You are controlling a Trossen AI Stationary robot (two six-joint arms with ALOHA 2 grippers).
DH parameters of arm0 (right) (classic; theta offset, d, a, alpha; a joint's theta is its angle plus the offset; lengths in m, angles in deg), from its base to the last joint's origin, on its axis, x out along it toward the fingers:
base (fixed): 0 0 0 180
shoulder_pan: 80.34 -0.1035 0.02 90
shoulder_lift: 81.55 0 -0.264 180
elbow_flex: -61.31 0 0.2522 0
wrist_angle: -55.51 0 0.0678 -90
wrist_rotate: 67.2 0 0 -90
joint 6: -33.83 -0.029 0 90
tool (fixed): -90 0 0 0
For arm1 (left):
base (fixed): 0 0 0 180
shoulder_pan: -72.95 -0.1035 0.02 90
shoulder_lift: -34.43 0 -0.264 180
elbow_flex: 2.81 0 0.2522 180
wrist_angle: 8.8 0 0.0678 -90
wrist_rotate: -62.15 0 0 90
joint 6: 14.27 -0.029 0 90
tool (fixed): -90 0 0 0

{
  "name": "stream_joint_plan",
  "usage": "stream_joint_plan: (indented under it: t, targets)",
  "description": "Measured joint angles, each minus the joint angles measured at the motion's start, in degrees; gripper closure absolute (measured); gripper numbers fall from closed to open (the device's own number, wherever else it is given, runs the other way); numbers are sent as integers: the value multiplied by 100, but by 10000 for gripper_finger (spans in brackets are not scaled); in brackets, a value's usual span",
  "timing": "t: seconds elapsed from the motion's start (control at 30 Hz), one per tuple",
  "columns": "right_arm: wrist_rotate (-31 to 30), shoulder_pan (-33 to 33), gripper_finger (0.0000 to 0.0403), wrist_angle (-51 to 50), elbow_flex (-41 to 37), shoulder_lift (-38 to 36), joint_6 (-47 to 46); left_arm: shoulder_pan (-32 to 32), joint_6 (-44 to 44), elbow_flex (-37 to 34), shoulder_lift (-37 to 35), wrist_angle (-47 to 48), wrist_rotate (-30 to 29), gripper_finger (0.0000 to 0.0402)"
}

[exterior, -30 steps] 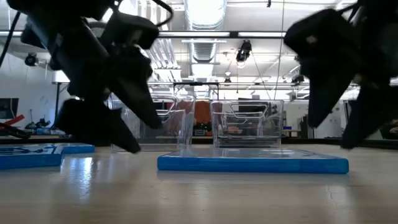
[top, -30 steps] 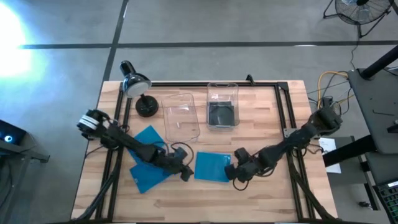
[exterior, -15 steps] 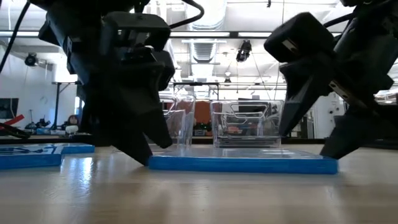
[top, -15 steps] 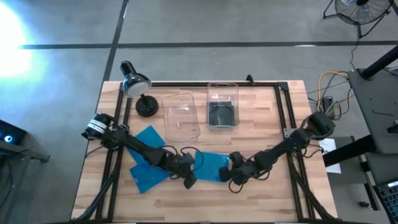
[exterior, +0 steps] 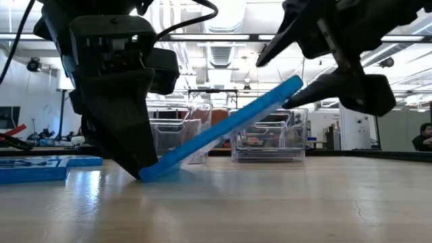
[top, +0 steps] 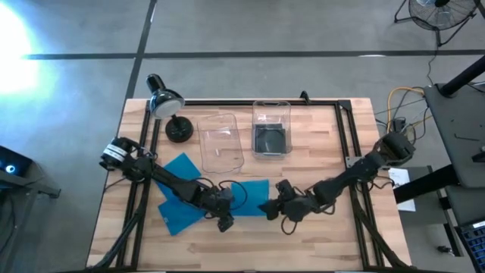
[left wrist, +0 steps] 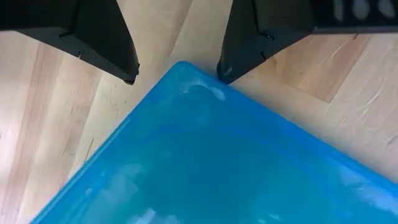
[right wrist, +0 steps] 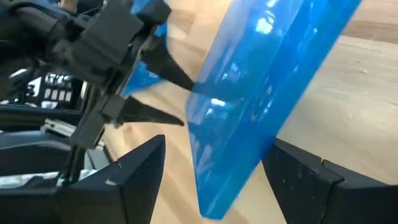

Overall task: Pick & place jewel cases by type
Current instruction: Put the top right blue CD case into the left transparent bin

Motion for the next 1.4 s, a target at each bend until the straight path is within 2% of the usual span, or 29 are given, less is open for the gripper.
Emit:
stream_joint_plan:
  t: [0.17, 0.3, 0.4, 0.57, 0.67, 0.9, 1.07, 1.2, 1.3, 1.4]
  targets:
    - [230, 116, 155, 210, 18, 280, -825, -22, 14, -2, 0, -152, -55, 188]
    - [420, 137, 185, 348, 7, 408, -1218, -25, -5, 2, 2, -188, -113, 188]
    - [457, 173, 231, 350, 1, 391, -1296, -25, -21, 2, 1, -202, -171, 188]
    - [458, 176, 332, -61, -12, 335, -1459, 34, 39, 3, -137, -155, -53, 188]
    - [453, 157, 377, -367, 2, 145, -1513, 240, 131, 7, -326, -3, -300, 188]
    - [454, 147, 378, -1422, -28, -870, -703, 732, 804, -20, -1206, 1194, -1103, 188]
    - [490, 369, 378, -1126, -30, -1903, 524, 1160, 1697, -28, -1808, 1788, -1928, 188]
    - [609, 1171, 379, -915, -17, -2290, 1296, 1501, 2286, -17, -2352, 1891, -2854, 188]
    - [1330, 2038, 379, -622, 29, -2123, 1778, 1671, 2883, -17, -2760, 2448, -3485, 188]
    - [2061, 2726, 379, -440, 329, -1600, 2203, 1687, 3632, -13, -3104, 3602, -3656, 188]
